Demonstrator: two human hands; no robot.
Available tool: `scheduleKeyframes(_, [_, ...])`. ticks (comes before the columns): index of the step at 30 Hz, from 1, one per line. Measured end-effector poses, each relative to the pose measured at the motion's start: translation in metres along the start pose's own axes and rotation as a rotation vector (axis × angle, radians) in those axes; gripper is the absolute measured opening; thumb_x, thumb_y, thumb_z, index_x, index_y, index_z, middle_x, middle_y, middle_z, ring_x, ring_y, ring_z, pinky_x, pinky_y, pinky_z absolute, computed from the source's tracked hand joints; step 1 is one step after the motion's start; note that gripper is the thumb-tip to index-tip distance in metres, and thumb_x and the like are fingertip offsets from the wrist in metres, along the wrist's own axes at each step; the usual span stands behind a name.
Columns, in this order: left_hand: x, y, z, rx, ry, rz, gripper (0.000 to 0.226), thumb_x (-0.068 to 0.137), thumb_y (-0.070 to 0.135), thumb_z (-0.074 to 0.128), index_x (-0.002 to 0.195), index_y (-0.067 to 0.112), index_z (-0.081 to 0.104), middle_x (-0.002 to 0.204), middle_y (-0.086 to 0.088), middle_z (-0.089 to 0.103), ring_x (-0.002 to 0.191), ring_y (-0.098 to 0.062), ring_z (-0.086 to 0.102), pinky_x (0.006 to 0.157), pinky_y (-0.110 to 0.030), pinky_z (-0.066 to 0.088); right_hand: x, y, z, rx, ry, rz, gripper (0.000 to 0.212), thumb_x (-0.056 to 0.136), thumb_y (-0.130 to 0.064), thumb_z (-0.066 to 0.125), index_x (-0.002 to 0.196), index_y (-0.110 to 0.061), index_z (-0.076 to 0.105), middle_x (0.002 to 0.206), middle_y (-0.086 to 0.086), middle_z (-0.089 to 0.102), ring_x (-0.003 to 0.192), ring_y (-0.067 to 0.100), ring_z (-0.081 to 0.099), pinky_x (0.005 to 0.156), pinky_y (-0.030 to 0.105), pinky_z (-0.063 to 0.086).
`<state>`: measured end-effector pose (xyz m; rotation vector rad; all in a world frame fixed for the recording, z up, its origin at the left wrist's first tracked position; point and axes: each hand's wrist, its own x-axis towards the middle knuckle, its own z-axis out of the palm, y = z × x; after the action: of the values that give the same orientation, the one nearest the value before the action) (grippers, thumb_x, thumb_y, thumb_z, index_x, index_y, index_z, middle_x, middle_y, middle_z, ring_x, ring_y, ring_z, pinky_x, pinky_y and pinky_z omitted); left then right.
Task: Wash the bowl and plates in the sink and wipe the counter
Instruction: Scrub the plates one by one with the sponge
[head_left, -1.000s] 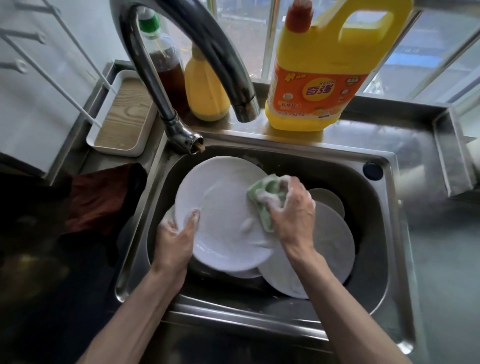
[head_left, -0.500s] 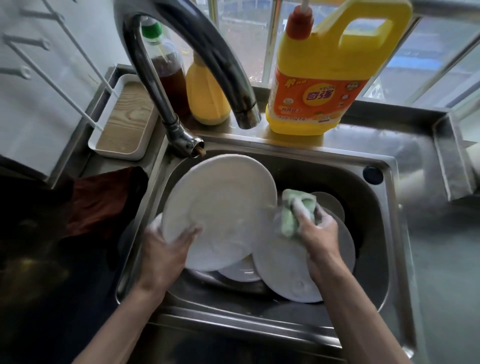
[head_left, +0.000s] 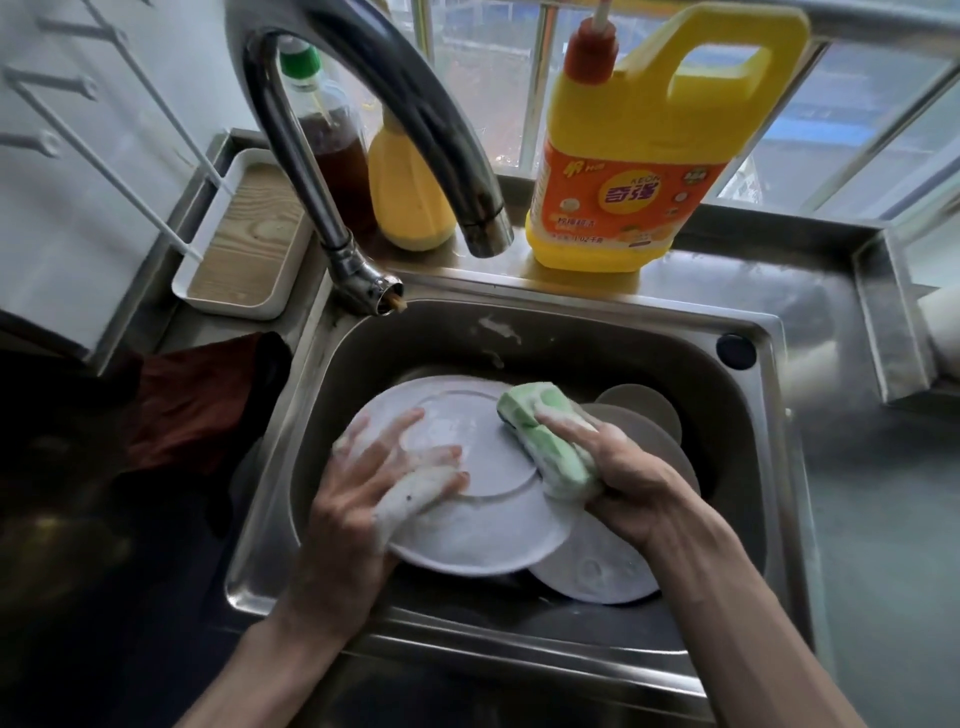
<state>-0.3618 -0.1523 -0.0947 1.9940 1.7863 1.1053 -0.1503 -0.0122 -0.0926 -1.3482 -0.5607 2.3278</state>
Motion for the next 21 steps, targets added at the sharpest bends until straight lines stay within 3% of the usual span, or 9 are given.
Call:
scheduleKeyframes(2, [0.001,0.000,0.001,0.021,0.066,-0.201,0.036,0.089,0.018,0.072,0.125,0.020,0.073,0.154,0.005,0.050,0.152,-0.018,0.034,0.120,-0.052,0.037,0.000,0.002,-0.001,0.002,0.041,-0.076,0.055,0.079,-0.021,0.080,0.131,-0.006,0.068,0.118,0.017,0.075,0.093,0.023,0.074,0.075,0.031,0.062])
scheduleKeyframes(4, [0.002,0.007,0.005,-0.203,0.275,-0.524,0.055,0.087,0.003,0.072,0.137,0.023,0.063,0.156,0.006,0.046,0.146,-0.003,0.038,0.118,-0.038,0.042,-0.003,0.002,-0.002,-0.010,0.062,-0.129,0.055,0.077,-0.021,0.080,0.128,-0.004,0.069,0.109,0.014,0.077,0.084,0.020,0.075,0.067,0.028,0.060])
scheduleKeyframes(6, [0.007,0.013,0.006,-0.707,0.499,-0.892,0.048,0.102,0.002,0.053,0.141,0.029,0.056,0.144,0.003,0.060,0.130,-0.006,0.058,0.103,-0.038,0.055,-0.006,0.000,-0.008,-0.034,0.048,-0.190,0.049,0.081,-0.020,0.078,0.127,-0.006,0.070,0.108,0.014,0.077,0.084,0.019,0.075,0.066,0.028,0.059])
scheduleKeyframes(8, [0.011,0.016,0.005,-1.101,0.451,-1.134,0.034,0.108,0.035,0.049,0.139,0.025,0.058,0.133,-0.011,0.068,0.116,-0.024,0.069,0.083,-0.043,0.062,-0.011,0.000,-0.011,-0.089,0.013,-0.239,0.040,0.088,-0.018,0.074,0.127,-0.009,0.071,0.116,0.016,0.075,0.095,0.022,0.075,0.074,0.029,0.061])
scheduleKeyframes(10, [0.011,0.014,0.007,-1.155,0.260,-1.141,0.051,0.095,0.051,0.063,0.137,0.021,0.061,0.127,-0.012,0.072,0.114,-0.031,0.070,0.082,-0.051,0.061,-0.015,0.001,-0.012,-0.144,-0.045,-0.267,0.037,0.091,-0.017,0.073,0.128,-0.012,0.071,0.123,0.015,0.073,0.106,0.025,0.073,0.083,0.032,0.060])
scheduleKeyframes(12, [0.012,0.013,0.011,-1.111,0.213,-1.127,0.059,0.081,0.028,0.082,0.136,0.021,0.061,0.126,-0.012,0.072,0.115,-0.033,0.069,0.087,-0.052,0.061,-0.015,0.004,-0.012,-0.207,-0.070,-0.288,0.037,0.094,-0.019,0.073,0.130,-0.015,0.070,0.125,0.012,0.073,0.114,0.027,0.071,0.094,0.037,0.058])
scheduleKeyframes(14, [0.012,0.010,0.014,-1.090,0.245,-1.131,0.065,0.078,0.008,0.085,0.137,0.019,0.059,0.126,-0.013,0.071,0.115,-0.034,0.069,0.090,-0.050,0.061,-0.011,0.010,-0.010,-0.256,0.040,-0.317,0.034,0.096,-0.024,0.072,0.129,-0.016,0.071,0.121,0.008,0.076,0.113,0.026,0.072,0.098,0.038,0.057])
scheduleKeyframes(18, [0.012,0.015,0.019,-0.998,0.228,-0.983,0.062,0.074,0.003,0.081,0.131,0.014,0.057,0.119,-0.012,0.073,0.108,-0.032,0.072,0.084,-0.040,0.063,0.003,0.020,-0.002,-0.220,0.385,-0.339,0.027,0.098,-0.038,0.070,0.115,-0.018,0.077,0.101,0.004,0.080,0.093,0.020,0.077,0.079,0.033,0.059])
scheduleKeyframes(21, [0.012,0.016,0.017,-0.960,0.141,-0.893,0.066,0.072,0.002,0.089,0.129,0.011,0.055,0.117,-0.013,0.072,0.107,-0.032,0.072,0.082,-0.036,0.062,0.011,0.015,0.001,-0.186,0.502,-0.319,0.027,0.096,-0.043,0.070,0.108,-0.020,0.076,0.095,-0.001,0.081,0.089,0.015,0.077,0.071,0.027,0.058])
